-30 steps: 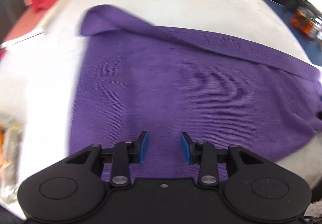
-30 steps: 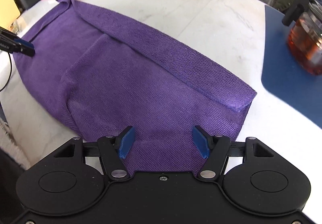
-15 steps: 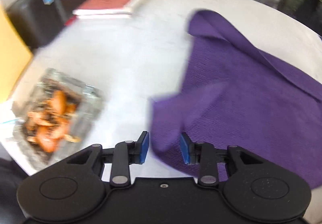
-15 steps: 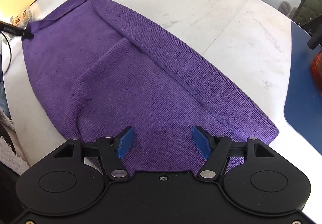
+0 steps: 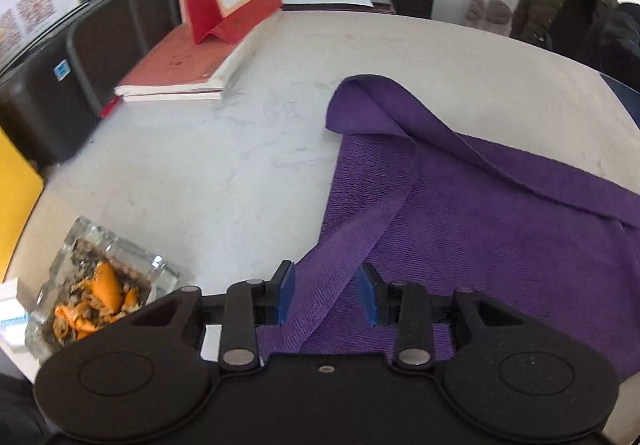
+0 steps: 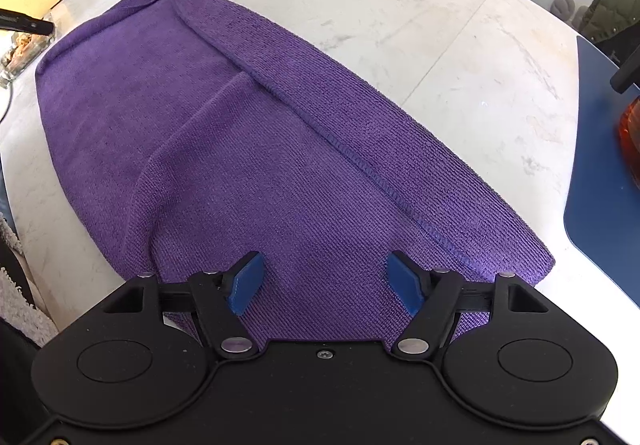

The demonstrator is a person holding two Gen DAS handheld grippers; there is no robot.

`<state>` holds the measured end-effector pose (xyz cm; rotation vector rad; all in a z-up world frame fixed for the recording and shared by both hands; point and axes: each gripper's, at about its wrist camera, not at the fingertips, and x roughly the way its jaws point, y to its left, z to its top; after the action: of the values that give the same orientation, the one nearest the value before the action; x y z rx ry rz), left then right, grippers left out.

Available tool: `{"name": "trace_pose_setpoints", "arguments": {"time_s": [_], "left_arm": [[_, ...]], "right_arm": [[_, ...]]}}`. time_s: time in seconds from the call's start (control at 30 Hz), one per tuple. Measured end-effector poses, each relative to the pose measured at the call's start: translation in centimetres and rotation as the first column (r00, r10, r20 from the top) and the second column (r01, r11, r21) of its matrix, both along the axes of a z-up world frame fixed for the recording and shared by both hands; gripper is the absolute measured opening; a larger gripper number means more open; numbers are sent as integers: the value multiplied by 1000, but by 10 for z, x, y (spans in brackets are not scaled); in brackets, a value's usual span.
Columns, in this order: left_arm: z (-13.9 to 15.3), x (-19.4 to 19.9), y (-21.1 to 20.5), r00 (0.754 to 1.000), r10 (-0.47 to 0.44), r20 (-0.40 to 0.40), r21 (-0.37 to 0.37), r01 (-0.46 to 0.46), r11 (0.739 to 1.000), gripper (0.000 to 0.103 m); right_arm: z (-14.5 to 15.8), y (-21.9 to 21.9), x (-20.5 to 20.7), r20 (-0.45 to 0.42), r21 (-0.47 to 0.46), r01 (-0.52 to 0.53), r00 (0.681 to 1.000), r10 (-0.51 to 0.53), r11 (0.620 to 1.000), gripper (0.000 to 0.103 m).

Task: Fold towel

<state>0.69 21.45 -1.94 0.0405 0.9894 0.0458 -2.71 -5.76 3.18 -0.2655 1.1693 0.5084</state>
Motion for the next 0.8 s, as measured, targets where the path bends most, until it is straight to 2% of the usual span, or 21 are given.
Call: {"name": "trace_pose_setpoints", "arguments": {"time_s": [0.1, 0.2, 0.33, 0.47, 0.57, 0.6, 0.7, 0.8], "left_arm": [[-5, 20, 3, 995, -100, -8, 1, 100, 995, 36], [-10, 39, 0, 987, -162, -24, 32, 162, 986, 39], [-23, 60, 0, 977, -200, -75, 10, 202, 979, 42], [-34, 62, -1, 966, -229, -122, -15, 229, 973, 42], [-35, 55, 2, 969, -214, -125, -20, 213, 977, 38], [-34, 53, 4, 971, -201, -127, -26, 200, 980, 31], [-29, 44, 19, 987, -109, -121, -41, 105, 994, 14], [-18, 29, 34, 995, 11, -96, 13, -10, 1000, 11]], "right_arm": [[-1, 2, 0, -2, -2, 6, 1000, -6, 1000, 71], [-1, 2, 0, -2, -5, 17, 1000, -17, 1000, 72], [-2, 1, -2, 2, -5, 36, 999, -36, 999, 75], [-2, 0, -3, 1, -8, 67, 998, -67, 998, 78], [-1, -2, -3, 0, -7, 83, 997, -83, 997, 80], [-1, -3, -3, -1, -7, 84, 996, -84, 996, 80], [-2, -1, -1, -5, -9, 86, 996, -86, 996, 80], [-2, -3, -2, -7, -10, 87, 996, -87, 996, 82]]}}
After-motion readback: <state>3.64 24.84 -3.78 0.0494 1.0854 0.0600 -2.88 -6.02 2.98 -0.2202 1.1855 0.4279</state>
